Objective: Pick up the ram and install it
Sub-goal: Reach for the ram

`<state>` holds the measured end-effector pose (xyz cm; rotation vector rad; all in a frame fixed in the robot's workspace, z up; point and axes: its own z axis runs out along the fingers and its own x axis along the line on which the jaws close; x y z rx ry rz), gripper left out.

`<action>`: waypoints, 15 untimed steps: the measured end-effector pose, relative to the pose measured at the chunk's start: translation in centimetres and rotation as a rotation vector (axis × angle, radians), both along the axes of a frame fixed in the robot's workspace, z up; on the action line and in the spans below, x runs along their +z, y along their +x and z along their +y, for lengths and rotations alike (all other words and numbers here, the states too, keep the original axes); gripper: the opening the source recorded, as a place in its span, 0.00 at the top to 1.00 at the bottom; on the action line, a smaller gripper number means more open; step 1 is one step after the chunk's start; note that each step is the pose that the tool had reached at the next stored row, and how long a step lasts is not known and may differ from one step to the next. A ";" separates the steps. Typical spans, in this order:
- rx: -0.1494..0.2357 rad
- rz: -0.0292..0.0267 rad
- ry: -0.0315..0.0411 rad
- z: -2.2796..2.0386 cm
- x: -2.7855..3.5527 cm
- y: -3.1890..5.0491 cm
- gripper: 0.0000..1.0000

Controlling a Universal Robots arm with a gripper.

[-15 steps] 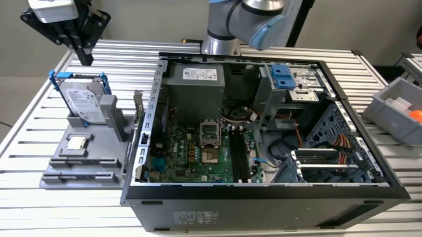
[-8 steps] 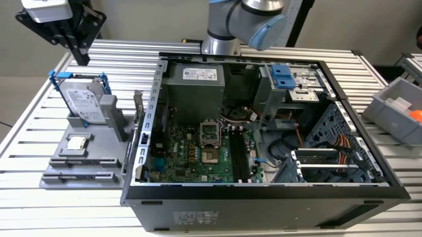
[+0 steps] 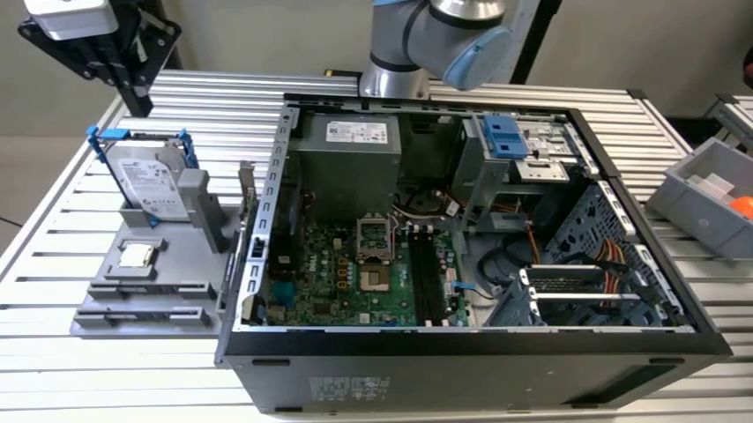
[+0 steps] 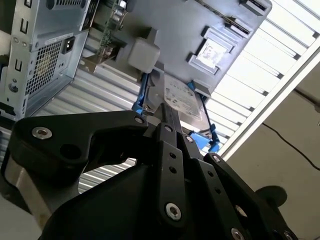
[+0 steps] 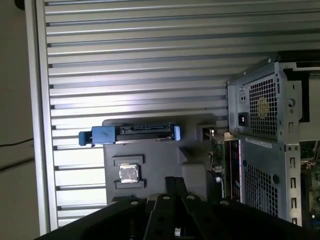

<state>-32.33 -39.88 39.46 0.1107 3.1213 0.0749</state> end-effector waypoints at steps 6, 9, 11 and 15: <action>0.000 0.0000 0.0000 0.00 0.00 -0.59 1.00; 0.000 0.0000 0.0000 0.00 0.00 -0.90 1.00; 0.000 0.0000 0.0000 0.00 0.00 -1.10 1.00; 0.000 0.0001 0.0000 0.00 0.00 -1.50 1.00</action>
